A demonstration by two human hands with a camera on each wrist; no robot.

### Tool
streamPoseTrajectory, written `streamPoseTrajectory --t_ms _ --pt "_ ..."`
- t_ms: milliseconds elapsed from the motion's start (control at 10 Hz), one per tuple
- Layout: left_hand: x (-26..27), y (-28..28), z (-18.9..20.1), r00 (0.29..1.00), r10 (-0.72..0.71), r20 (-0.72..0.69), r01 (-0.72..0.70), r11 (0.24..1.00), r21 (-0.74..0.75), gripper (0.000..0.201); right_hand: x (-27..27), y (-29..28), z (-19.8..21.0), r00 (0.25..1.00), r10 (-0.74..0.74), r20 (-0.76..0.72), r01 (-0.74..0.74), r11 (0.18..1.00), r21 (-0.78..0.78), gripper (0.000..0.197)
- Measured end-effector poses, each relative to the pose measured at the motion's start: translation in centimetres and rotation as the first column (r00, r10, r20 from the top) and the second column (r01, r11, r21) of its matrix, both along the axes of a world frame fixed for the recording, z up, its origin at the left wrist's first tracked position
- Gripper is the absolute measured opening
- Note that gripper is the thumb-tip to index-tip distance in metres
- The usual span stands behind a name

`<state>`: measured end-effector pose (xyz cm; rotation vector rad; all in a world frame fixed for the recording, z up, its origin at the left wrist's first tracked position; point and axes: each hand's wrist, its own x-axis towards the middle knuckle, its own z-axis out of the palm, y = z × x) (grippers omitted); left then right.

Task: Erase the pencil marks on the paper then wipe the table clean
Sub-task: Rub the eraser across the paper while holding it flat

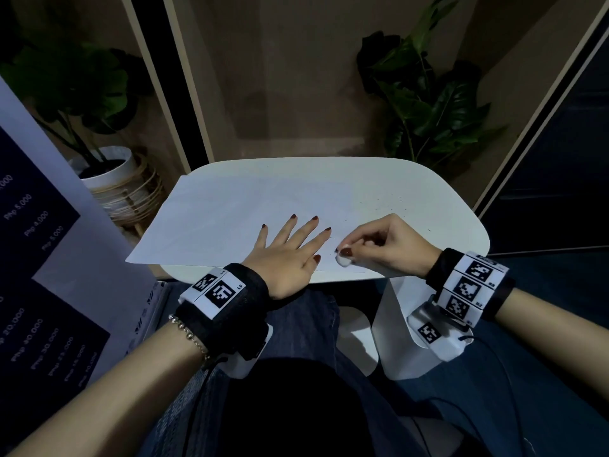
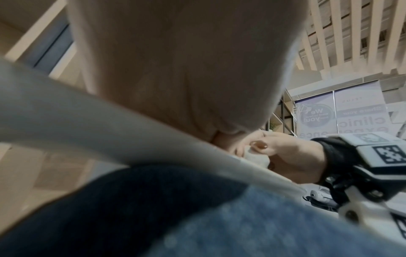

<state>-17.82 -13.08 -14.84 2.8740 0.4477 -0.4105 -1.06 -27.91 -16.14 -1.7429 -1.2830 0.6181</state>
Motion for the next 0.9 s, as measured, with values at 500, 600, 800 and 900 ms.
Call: streamPoseTrajectory --t_ms 500,600,800,900 --pt "-0.02 -0.09 0.12 1.000 -0.002 -0.008 0.002 1.000 0.010 0.052 -0.36 0.08 -0.11 1.000 0.003 -0.003 -0.003 1.000 0.002 0.010" --pt "0.07 0.00 0.03 1.000 -0.001 -0.005 0.001 1.000 0.012 0.053 -0.73 0.41 -0.54 0.995 -0.100 0.014 0.099 0.992 0.084 0.008" --pt "0.05 -0.04 -0.09 1.000 0.003 0.000 -0.003 1.000 0.011 0.052 -0.03 0.08 0.12 0.999 -0.034 -0.023 0.034 0.999 0.001 0.008" --pt "0.08 0.00 -0.04 1.000 0.004 0.000 -0.004 1.000 0.010 0.053 -0.60 0.48 -0.33 0.996 -0.084 -0.026 0.086 0.994 0.073 0.010"
